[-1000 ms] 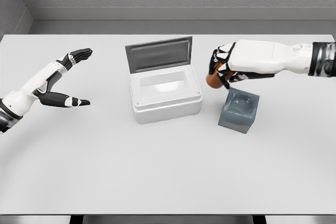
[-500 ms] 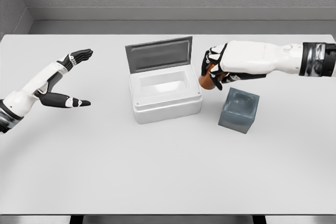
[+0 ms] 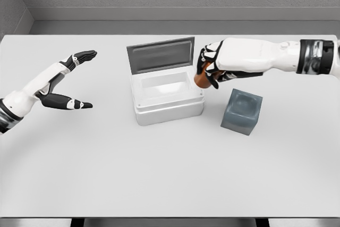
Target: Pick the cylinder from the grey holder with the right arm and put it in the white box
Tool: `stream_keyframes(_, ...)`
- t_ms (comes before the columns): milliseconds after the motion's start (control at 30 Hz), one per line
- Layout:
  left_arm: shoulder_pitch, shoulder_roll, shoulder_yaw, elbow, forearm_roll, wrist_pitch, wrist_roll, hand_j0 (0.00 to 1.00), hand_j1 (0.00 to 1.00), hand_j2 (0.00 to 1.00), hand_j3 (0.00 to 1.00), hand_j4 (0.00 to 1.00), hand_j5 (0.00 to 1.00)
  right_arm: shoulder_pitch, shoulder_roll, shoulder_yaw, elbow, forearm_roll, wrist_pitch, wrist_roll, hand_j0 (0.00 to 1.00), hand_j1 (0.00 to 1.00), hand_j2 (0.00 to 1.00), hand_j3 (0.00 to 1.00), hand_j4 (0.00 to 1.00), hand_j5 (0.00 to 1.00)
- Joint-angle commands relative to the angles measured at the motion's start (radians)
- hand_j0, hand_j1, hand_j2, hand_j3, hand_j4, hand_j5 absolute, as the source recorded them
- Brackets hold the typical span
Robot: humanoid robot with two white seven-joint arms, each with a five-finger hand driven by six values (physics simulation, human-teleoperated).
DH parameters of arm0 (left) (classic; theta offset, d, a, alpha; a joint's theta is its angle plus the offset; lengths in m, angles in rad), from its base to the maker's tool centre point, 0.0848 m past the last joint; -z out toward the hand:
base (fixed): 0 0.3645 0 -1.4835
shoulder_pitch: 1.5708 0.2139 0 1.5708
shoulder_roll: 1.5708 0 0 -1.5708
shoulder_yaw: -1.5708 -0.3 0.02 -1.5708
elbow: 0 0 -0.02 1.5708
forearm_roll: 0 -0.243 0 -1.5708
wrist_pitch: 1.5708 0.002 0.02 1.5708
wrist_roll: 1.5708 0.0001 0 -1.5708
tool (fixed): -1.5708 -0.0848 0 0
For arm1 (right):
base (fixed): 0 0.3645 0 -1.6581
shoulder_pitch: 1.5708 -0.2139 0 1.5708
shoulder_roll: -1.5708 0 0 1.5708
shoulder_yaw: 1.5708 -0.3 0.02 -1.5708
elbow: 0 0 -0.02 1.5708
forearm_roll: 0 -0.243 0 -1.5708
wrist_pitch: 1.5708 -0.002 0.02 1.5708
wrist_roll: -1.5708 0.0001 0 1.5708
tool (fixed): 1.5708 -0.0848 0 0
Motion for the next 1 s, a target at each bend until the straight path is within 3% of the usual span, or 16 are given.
stream_keyframes(0, 0.002, 0.001, 0.001, -0.001, 0.006, 0.001, -0.003, 1.00, 1.00, 1.00, 1.00, 1.00, 1.00, 0.000, 0.008, -0.002, -0.002, -0.003, 0.002, -0.003, 0.22, 0.22, 0.22, 0.22, 0.22, 0.22)
stream_keyframes(600, 0.000, -0.001, 0.001, -0.001, 0.006, 0.001, -0.005, 1.00, 1.00, 1.00, 1.00, 1.00, 1.00, 0.009, 0.048, 0.000, 0.003, -0.004, 0.002, -0.008, 0.22, 0.22, 0.22, 0.22, 0.22, 0.22)
stream_keyframes(967, 0.000, -0.001, 0.000, -0.003, 0.006, 0.001, -0.006, 1.00, 1.00, 1.00, 1.00, 1.00, 1.00, 0.020, 0.080, 0.000, 0.055, -0.012, 0.002, -0.013, 0.21, 0.21, 0.21, 0.21, 0.21, 0.21)
